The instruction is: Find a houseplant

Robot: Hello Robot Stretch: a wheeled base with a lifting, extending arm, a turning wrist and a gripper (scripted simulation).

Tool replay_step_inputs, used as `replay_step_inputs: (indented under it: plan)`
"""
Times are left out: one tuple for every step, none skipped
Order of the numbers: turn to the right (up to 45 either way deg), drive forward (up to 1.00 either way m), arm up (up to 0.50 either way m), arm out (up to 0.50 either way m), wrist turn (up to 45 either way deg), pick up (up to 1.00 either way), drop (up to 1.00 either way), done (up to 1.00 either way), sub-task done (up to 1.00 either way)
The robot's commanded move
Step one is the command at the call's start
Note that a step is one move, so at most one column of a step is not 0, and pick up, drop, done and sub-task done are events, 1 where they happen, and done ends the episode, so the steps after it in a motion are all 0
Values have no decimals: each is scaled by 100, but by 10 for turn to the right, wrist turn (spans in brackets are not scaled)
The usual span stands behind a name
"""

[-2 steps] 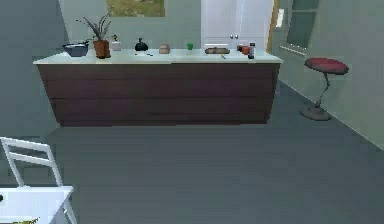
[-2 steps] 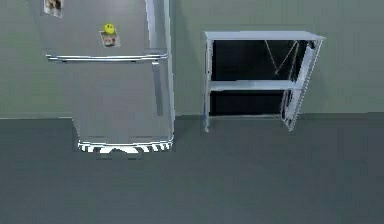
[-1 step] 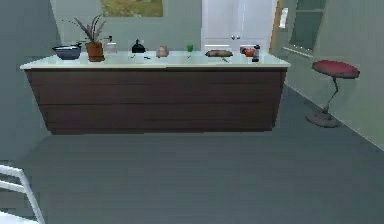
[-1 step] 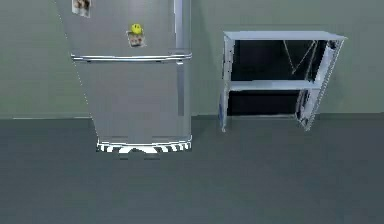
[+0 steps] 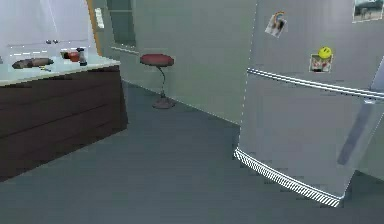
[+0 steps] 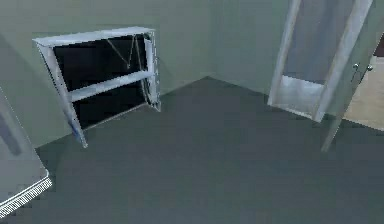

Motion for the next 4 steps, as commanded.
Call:
replay_step_inputs:
  plan:
    - [420,0,0,0,0,0,0,0,0]
    - [0,5,0,0,0,0,0,0,0]
    - [-450,0,0,0,0,0,0,0,0]
    - [-420,0,0,0,0,0,0,0,0]
